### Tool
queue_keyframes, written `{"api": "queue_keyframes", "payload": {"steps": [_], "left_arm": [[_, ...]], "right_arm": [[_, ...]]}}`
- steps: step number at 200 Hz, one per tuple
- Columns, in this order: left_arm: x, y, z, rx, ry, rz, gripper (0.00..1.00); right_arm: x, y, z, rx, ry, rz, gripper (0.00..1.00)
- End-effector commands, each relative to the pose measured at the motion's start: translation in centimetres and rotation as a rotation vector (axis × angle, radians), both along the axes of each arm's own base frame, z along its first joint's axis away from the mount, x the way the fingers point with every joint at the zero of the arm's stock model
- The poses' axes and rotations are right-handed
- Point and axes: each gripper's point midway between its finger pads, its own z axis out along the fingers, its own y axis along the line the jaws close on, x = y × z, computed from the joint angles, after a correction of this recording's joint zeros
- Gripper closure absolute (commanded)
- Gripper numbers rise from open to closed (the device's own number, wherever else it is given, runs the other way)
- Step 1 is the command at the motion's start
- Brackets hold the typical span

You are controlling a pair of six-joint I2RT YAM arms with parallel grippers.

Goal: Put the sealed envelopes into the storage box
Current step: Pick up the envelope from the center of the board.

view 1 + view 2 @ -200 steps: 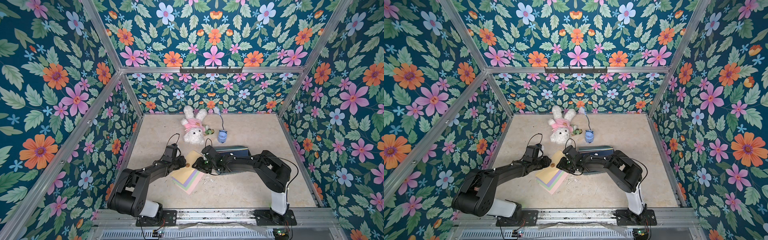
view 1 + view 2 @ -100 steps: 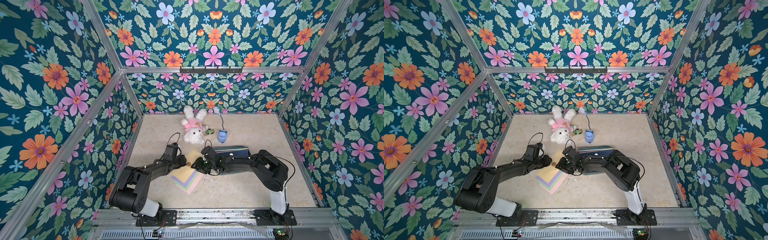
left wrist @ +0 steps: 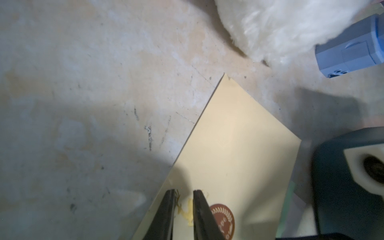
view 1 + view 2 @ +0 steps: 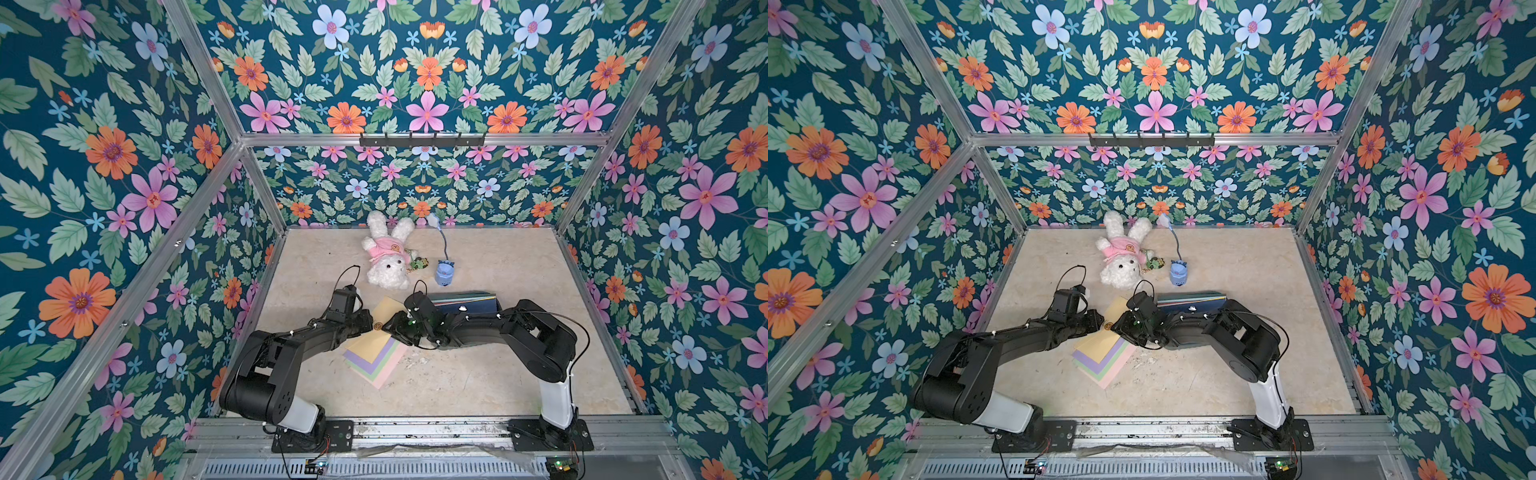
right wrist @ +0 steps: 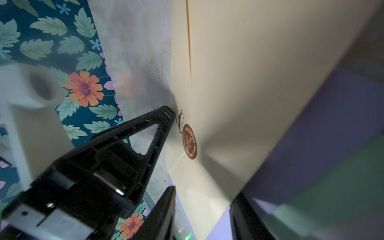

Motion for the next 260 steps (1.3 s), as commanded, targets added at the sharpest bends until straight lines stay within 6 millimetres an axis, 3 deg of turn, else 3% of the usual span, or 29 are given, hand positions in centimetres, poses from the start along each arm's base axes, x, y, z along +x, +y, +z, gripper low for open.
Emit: {"api": "queue_keyframes", "payload": {"steps": [1,62,81,111,139,173,203,226,229,260], "left_arm": [[-2.4,0.4,-2.0,0.017,0.119,-0.007,0.78],[-2.1,-0.1,-0.6,-0.031,0.074,-0.007,0.74],[-2.0,-0.3,-0.2,-0.043,0.062,-0.009,0.73],[-1.7,-0.7,1.6,-0.086,0.01,-0.01,0.64],[-1.1,-0.2,4.6,-0.08,-0.064,0.012,0.61],[-0.3,1.3,11.1,-0.056,-0.221,0.065,0.52],[-0.9,-0.2,18.1,-0.161,-0.391,-0.037,0.44],[-1.8,-1.4,22.4,-0.229,-0.488,-0.128,0.42],[-2.0,-1.6,23.0,-0.238,-0.501,-0.138,0.42],[-4.2,-3.8,27.1,-0.381,-0.582,-0.287,0.4]], "right_arm": [[1.2,1.3,2.9,0.087,-0.071,-0.022,0.57],[1.0,1.1,1.0,0.051,-0.037,-0.026,0.71],[1.0,1.3,0.9,0.056,-0.034,-0.023,0.79],[1.0,1.8,1.6,0.075,-0.06,0.007,1.0],[1.1,1.9,3.6,0.065,-0.152,0.047,1.0],[0.7,2.3,9.0,0.153,-0.306,0.114,1.0],[-0.2,1.9,14.2,0.231,-0.47,0.174,1.0],[-1.1,0.5,17.9,0.292,-0.641,0.202,1.0],[-1.4,0.0,19.7,0.317,-0.683,0.196,1.0],[-3.2,-3.6,24.9,0.415,-0.917,0.16,1.0]]}}
